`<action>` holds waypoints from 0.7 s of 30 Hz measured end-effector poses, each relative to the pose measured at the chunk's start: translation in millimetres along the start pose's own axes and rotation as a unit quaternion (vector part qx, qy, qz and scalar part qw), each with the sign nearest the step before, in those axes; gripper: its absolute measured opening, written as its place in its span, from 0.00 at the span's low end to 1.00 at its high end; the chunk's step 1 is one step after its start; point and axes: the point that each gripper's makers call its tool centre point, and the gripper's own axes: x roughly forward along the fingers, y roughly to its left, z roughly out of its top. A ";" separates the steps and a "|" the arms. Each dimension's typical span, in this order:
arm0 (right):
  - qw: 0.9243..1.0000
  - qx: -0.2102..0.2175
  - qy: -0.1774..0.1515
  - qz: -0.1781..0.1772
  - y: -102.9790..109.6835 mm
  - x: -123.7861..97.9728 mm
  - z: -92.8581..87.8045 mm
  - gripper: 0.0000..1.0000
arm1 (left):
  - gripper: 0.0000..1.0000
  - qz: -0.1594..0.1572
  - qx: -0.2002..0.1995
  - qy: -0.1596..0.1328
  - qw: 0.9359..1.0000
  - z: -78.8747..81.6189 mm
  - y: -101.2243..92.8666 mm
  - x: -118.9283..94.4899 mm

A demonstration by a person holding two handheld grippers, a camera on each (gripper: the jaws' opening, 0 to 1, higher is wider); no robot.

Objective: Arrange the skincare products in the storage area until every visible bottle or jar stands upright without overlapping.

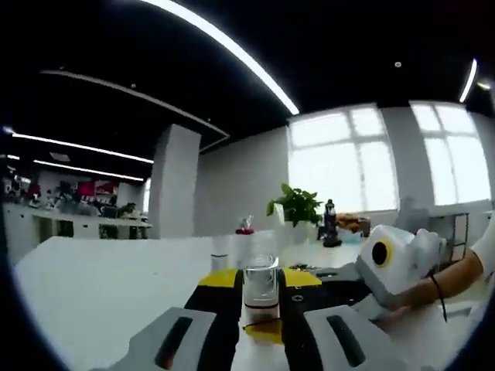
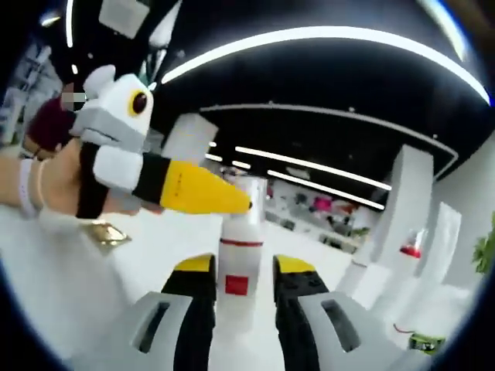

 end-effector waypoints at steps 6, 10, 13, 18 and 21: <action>1.000 0.005 0.008 0.003 2.7 -0.8 -2.1 0.23 | 0.18 0.000 0.021 0.012 1.000 -4.3 -1.3 -0.7; 1.000 0.014 0.019 0.003 2.4 -1.7 -4.3 0.21 | 0.18 -0.005 0.012 0.013 1.000 -4.8 -2.5 -1.7; 0.998 0.048 0.031 0.003 0.0 -1.6 -3.9 0.20 | 0.19 -0.006 0.011 0.012 1.000 -3.1 2.0 -1.5; 0.997 0.063 0.043 -0.010 -4.7 0.3 -6.6 0.20 | 0.23 -0.004 0.024 0.005 1.000 -1.2 8.5 -1.3; 0.995 0.091 0.031 -0.034 -21.5 -0.2 -4.1 0.20 | 0.40 -0.005 0.007 -0.006 1.000 2.9 11.4 -3.1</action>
